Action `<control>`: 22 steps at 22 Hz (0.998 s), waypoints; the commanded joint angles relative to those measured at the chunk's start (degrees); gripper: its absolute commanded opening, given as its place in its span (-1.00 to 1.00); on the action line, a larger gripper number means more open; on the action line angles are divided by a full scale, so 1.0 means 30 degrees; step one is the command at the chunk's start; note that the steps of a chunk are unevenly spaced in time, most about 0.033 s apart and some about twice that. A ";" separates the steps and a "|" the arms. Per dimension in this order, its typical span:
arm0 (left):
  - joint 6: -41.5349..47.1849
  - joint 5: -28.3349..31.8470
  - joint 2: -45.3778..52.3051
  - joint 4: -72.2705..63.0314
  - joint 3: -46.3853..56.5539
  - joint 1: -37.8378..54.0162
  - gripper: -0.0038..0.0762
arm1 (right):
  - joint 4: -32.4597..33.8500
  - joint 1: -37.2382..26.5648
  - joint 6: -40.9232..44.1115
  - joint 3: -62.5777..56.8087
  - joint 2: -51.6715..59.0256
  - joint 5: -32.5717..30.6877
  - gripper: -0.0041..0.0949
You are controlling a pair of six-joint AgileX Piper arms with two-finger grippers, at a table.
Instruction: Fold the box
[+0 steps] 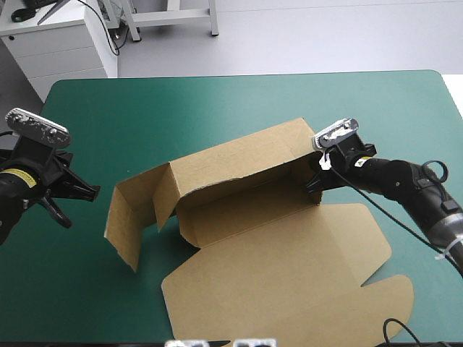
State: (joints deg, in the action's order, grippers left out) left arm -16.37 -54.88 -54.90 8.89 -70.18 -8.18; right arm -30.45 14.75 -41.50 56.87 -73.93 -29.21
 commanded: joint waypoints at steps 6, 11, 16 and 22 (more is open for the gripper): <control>0.0286 0.1266 0.0348 0.0145 -0.0161 0.0043 -0.87 | 0.6572 -0.1405 0.7782 0.5438 0.0727 -0.7593 -0.96; 0.0350 0.1305 0.0348 0.0145 -0.0161 0.0043 -0.87 | 0.6337 -0.1536 0.8188 0.5525 -0.0248 -0.9422 -0.96; 0.0350 0.1569 0.0348 0.0109 -0.0161 0.0043 -0.87 | 0.6369 -0.1536 0.8951 0.6105 -0.3487 -0.9525 -0.96; 0.0350 0.1652 0.0348 0.0109 -0.0161 0.0043 -0.88 | 0.6384 -0.1536 1.0024 1.1265 -0.9041 -1.1830 -0.96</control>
State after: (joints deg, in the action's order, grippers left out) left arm -15.84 -53.81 -54.42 9.14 -69.33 -8.18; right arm -10.67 10.28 -12.21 86.07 -97.17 -59.23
